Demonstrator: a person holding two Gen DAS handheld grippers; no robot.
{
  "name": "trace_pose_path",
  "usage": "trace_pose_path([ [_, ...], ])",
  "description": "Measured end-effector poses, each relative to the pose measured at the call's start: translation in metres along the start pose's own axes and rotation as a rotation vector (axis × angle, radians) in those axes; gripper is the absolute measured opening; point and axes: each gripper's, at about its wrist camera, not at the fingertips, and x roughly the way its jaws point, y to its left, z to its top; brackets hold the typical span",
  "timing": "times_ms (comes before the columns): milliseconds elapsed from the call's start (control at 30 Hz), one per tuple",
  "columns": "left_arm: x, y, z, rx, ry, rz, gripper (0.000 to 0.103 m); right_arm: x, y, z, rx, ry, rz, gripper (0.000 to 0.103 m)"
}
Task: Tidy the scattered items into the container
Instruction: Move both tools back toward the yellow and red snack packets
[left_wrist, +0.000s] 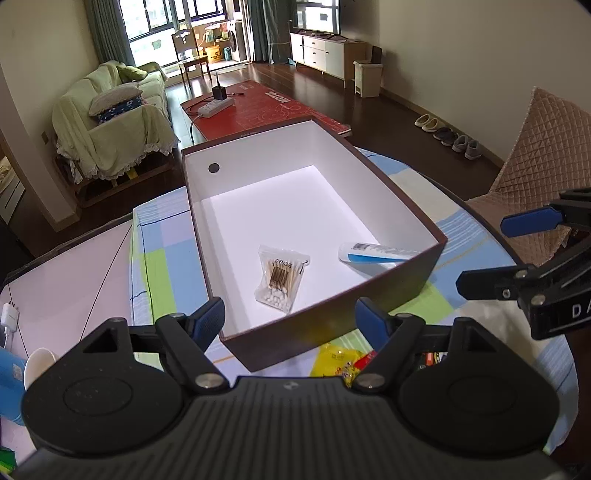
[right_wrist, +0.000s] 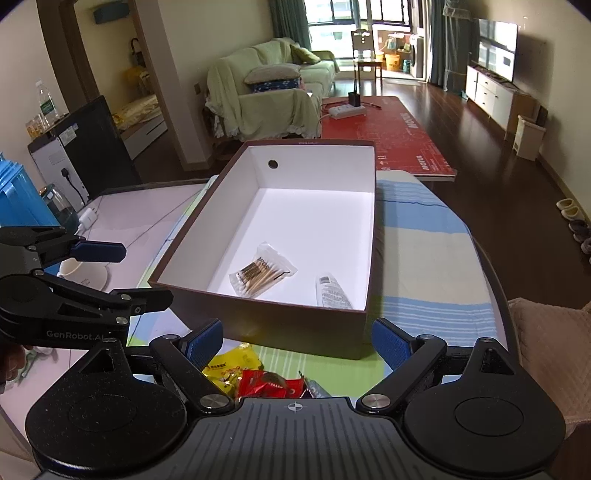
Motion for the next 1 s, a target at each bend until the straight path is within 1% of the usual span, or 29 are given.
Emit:
trace_pose_path([
  [600, -0.039, 0.001, -0.035, 0.038, -0.035, -0.017, 0.078, -0.032, 0.029, -0.029, 0.035, -0.036, -0.037, 0.090],
  [733, -0.045, 0.003, -0.043, 0.041, -0.036, -0.026, 0.080, -0.037, 0.032, -0.039, 0.050, -0.036, -0.046, 0.090],
  [1000, -0.055, 0.004, -0.065, 0.049, -0.033, -0.044, 0.081, -0.055, 0.037, -0.059, 0.083, -0.039, -0.032, 0.090],
])
